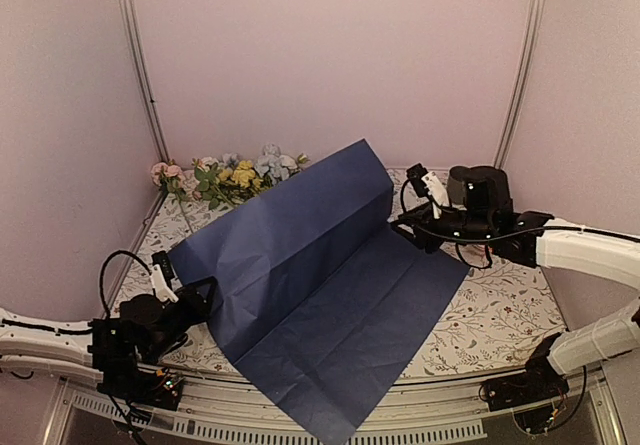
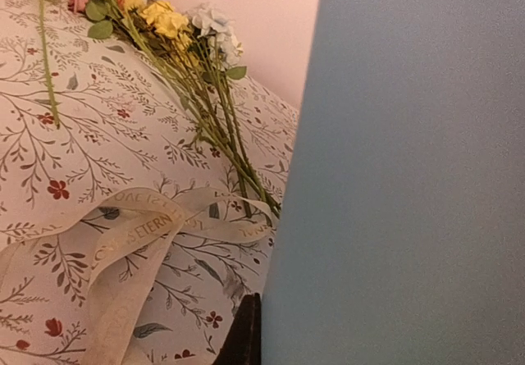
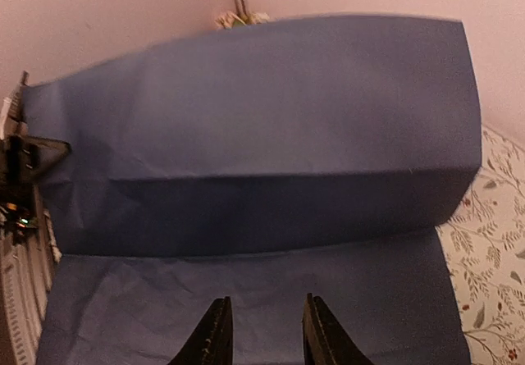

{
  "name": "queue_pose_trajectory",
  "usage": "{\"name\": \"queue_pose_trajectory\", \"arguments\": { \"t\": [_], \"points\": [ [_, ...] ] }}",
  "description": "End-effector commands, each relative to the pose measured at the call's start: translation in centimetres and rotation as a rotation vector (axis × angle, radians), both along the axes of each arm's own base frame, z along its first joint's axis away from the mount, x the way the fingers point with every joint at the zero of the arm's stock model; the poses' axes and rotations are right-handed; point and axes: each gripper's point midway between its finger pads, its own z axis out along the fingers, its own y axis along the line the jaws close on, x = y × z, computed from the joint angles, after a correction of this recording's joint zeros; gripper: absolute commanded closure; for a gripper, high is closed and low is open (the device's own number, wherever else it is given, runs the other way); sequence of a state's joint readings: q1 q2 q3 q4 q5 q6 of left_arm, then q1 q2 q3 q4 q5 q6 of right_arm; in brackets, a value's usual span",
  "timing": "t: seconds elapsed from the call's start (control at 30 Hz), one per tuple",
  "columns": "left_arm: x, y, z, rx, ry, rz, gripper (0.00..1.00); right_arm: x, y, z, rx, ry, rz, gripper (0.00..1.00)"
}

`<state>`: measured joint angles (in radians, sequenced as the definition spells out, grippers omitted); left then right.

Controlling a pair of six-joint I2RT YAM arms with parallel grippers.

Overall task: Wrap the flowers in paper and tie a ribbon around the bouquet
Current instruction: Unfold the folded wrapping paper at the center of the board.

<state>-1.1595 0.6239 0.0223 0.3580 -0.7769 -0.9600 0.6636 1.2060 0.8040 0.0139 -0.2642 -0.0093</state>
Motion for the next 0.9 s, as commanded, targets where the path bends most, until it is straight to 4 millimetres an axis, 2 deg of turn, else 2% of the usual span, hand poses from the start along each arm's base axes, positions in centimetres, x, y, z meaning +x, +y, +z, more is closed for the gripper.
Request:
{"name": "queue_pose_trajectory", "arguments": {
  "t": [0.0, 0.1, 0.17, 0.27, 0.4, 0.5, 0.63, 0.87],
  "points": [
    [0.1, 2.9, -1.8, 0.037, 0.055, 0.108, 1.0, 4.4, -3.6, -10.1, -0.122, 0.362, -0.335, 0.82],
    [0.0, 3.3, -1.5, 0.042, 0.039, 0.106, 1.0, 6.2, -3.7, -14.4, -0.228, 0.463, -0.384, 0.99],
    [0.0, 3.2, -1.5, 0.059, 0.035, 0.087, 1.0, 7.4, -3.9, -16.7, -0.288, 0.502, -0.417, 1.0],
    [0.1, 3.1, -1.9, 0.082, 0.058, 0.069, 1.0, 9.6, -5.4, -18.6, -0.345, 0.512, -0.5, 1.0],
    [0.3, 2.8, -2.1, 0.133, 0.087, 0.052, 1.0, 12.5, -8.8, -20.1, -0.359, 0.548, -0.623, 1.0],
    [0.5, 2.4, -2.0, 0.178, 0.088, 0.035, 1.0, 13.6, -11.7, -21.1, -0.404, 0.566, -0.701, 1.0],
    [0.8, 2.1, -2.0, 0.22, 0.087, 0.022, 1.0, 13.8, -15.7, -22.3, -0.458, 0.6, -0.776, 1.0],
    [1.2, 1.5, -1.9, 0.258, 0.081, -0.018, 1.0, 12.8, -21.4, -22.2, -0.485, 0.615, -0.895, 1.0]
  ]
}}
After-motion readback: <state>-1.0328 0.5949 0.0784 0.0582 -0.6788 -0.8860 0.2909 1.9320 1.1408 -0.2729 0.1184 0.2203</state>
